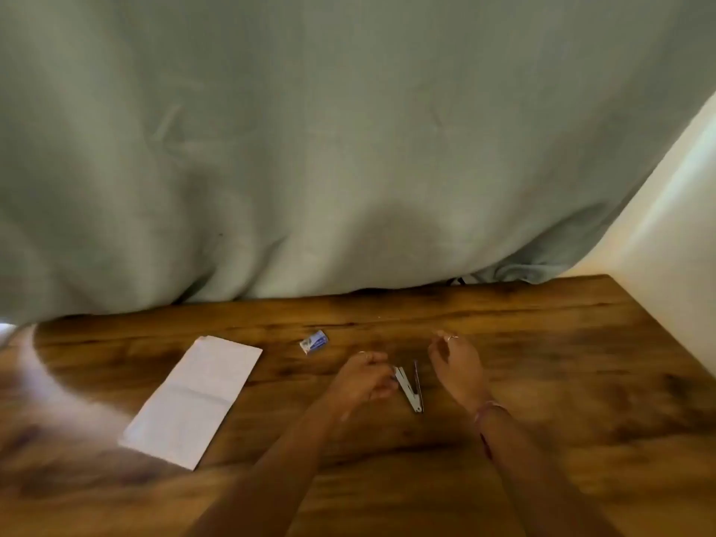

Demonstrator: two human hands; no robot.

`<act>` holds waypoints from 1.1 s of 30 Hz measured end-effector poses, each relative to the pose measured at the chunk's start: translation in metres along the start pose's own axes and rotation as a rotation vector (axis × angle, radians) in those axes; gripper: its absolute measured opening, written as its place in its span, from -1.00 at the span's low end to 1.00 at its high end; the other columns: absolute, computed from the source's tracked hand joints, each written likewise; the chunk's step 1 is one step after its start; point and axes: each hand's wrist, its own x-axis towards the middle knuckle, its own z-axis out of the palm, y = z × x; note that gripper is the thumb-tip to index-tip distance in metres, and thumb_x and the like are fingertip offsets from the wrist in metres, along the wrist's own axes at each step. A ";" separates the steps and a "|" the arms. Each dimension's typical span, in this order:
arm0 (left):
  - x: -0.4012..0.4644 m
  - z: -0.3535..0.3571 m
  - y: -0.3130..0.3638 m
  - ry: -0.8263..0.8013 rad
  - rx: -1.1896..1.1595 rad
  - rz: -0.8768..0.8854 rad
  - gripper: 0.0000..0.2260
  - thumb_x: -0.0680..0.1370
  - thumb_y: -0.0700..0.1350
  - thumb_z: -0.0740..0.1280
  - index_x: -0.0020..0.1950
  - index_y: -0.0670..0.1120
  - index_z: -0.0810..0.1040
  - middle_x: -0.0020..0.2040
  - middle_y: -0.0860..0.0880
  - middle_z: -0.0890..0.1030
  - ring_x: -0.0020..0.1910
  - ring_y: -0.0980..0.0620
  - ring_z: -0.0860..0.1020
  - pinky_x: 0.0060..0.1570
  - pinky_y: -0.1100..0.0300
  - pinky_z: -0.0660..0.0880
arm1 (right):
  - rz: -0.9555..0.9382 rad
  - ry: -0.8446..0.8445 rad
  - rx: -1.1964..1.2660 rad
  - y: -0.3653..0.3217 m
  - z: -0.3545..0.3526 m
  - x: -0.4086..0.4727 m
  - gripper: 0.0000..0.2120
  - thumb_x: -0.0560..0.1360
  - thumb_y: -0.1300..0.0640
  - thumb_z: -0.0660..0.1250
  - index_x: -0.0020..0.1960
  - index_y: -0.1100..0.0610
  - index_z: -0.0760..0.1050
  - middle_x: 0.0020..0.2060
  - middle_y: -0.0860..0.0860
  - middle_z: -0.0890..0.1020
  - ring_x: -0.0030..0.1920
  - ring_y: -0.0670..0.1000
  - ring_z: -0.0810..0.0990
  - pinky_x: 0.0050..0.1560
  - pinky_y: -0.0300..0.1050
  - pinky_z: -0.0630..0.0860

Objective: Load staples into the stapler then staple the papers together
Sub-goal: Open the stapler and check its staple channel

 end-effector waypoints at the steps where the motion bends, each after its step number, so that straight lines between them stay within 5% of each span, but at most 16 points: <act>1: 0.003 0.003 -0.004 0.000 -0.040 -0.038 -0.84 0.57 -0.25 0.30 0.15 -0.15 0.48 0.08 -0.11 0.63 -0.01 0.00 0.64 -0.13 0.22 0.60 | 0.044 -0.058 -0.023 0.005 0.005 0.001 -0.70 0.58 0.13 0.22 0.30 0.10 0.44 0.19 0.07 0.55 0.08 -0.08 0.51 0.03 -0.30 0.42; 5: 0.012 0.016 -0.015 0.092 -0.095 -0.134 -0.86 0.58 -0.23 0.29 0.12 -0.16 0.55 0.08 -0.11 0.62 -0.01 0.01 0.59 -0.02 0.19 0.58 | 0.158 -0.257 -0.062 0.014 0.022 -0.002 -0.73 0.58 0.08 0.23 0.23 0.11 0.52 0.13 0.02 0.61 0.03 -0.07 0.56 -0.11 -0.35 0.40; 9: 0.023 0.030 -0.019 0.175 -0.067 -0.146 -0.92 0.59 -0.20 0.26 -0.02 -0.05 0.53 0.05 -0.09 0.59 -0.02 0.03 0.55 0.08 0.07 0.54 | 0.215 -0.213 -0.039 0.014 0.032 -0.002 -0.73 0.55 0.04 0.27 0.18 0.11 0.57 0.07 0.04 0.65 0.06 0.01 0.59 -0.08 -0.22 0.42; 13: 0.030 0.039 -0.022 0.217 -0.019 -0.144 -0.70 0.61 -0.18 0.24 0.35 -0.15 0.41 0.22 -0.13 0.55 0.08 -0.02 0.55 -0.01 0.11 0.56 | 0.251 -0.189 -0.017 0.010 0.038 -0.004 -0.74 0.53 0.03 0.30 0.15 0.10 0.59 0.01 0.04 0.66 0.01 0.01 0.61 -0.12 -0.20 0.46; 16: 0.032 0.042 -0.023 0.228 0.030 -0.133 -0.66 0.63 -0.18 0.22 0.41 -0.13 0.38 0.26 -0.14 0.54 0.19 -0.06 0.55 0.13 0.06 0.54 | 0.279 -0.145 -0.016 0.010 0.041 -0.007 -0.77 0.52 0.04 0.31 0.12 0.09 0.59 -0.02 0.02 0.67 -0.08 -0.05 0.61 -0.12 -0.19 0.55; 19: 0.025 0.041 -0.020 0.196 -0.080 -0.120 -0.67 0.61 -0.20 0.25 0.39 -0.10 0.41 0.25 -0.11 0.55 0.17 -0.04 0.55 0.10 0.09 0.52 | 0.255 -0.115 0.042 0.008 0.041 -0.011 -0.85 0.51 0.08 0.33 0.02 0.09 0.61 -0.10 -0.01 0.67 -0.21 -0.15 0.56 -0.31 -0.41 0.41; 25: -0.001 0.031 0.002 0.168 -0.103 0.128 -0.64 0.52 -0.23 0.37 0.30 -0.05 0.42 0.19 -0.07 0.58 0.14 -0.03 0.58 0.15 -0.05 0.56 | 0.187 0.041 0.231 -0.023 0.023 -0.014 -0.76 0.50 0.10 0.35 0.15 0.12 0.55 -0.01 -0.04 0.63 -0.06 -0.15 0.59 -0.16 -0.40 0.49; 28: -0.016 0.022 0.020 0.190 -0.085 0.279 -0.69 0.50 -0.23 0.39 0.21 -0.06 0.46 0.11 -0.05 0.63 0.06 0.02 0.63 0.08 0.00 0.60 | 0.136 0.118 0.372 -0.049 0.005 -0.017 -0.83 0.47 0.11 0.39 0.06 0.03 0.56 -0.12 -0.17 0.62 -0.08 -0.20 0.61 -0.18 -0.41 0.53; 33: -0.040 0.005 0.043 0.164 -0.029 0.444 -0.80 0.55 -0.21 0.32 0.12 0.04 0.52 0.08 -0.04 0.65 0.03 0.04 0.65 0.03 0.06 0.61 | 0.154 0.048 0.749 -0.085 -0.025 -0.025 -0.76 0.42 0.16 0.42 0.03 -0.07 0.51 -0.09 -0.07 0.65 -0.08 -0.12 0.65 -0.14 -0.21 0.62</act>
